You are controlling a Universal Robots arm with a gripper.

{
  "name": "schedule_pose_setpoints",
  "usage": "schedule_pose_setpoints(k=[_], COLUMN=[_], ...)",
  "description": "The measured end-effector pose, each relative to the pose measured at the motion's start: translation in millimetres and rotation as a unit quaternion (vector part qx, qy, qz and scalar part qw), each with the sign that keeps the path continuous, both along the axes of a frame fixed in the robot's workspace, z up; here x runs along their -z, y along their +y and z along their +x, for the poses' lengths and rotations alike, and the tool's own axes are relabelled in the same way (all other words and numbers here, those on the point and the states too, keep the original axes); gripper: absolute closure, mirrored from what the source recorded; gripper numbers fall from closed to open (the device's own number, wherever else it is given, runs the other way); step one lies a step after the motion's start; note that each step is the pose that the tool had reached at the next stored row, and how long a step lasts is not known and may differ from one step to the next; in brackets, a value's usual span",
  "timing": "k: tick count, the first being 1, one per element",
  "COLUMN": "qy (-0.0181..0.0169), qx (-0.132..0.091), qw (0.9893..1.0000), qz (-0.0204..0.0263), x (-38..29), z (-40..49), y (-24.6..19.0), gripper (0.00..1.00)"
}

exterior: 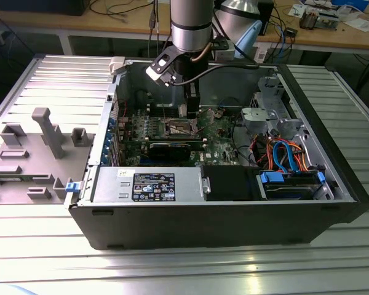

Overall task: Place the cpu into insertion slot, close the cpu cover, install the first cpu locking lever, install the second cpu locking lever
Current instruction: 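Place the cpu into insertion slot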

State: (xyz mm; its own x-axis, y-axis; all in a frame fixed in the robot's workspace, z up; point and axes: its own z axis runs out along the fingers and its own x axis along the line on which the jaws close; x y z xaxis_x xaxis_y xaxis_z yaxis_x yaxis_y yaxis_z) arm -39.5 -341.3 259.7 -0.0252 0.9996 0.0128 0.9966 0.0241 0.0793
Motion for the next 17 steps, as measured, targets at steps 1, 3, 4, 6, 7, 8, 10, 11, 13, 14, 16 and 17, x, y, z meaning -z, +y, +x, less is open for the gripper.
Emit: schedule_pose_setpoints(k=[1,3,4,6,7,8,10,11,13,14,16,17], qy=[0.0000,0.0000,0.0000,-0.0001,0.0000,0.0000,0.0000,0.0000,0.0002,0.0003,0.0004,0.0004], qx=[0.000,0.000,0.000,0.000,0.000,0.000,0.000,0.001,0.001,0.001,0.002,0.003], qw=[1.0000,1.0000,1.0000,1.0000,1.0000,1.0000,1.0000,1.0000,1.0000,1.0000,1.0000,0.9999], qz=[0.0000,-0.0001,-0.0002,-0.0011,-0.0020,-0.0026,-0.0030,-0.0031,-0.0038,-0.0050,-0.0094,-0.0096], x=[0.0,0.0,0.0,1.5,3.2,4.8,9.3,11.0,15.0,16.4,20.5,22.4], z=[0.0,0.0,0.0,0.0,-0.1,-0.1,0.0,0.0,0.0,0.0,0.1,-0.2], y=[0.0,0.0,0.0,0.1,0.2,0.4,1.0,1.4,2.2,2.6,3.7,3.7], gripper=[0.46,0.46,0.46,0.46,0.46,0.46,0.46,0.46,0.46,0.46,0.46,0.46])
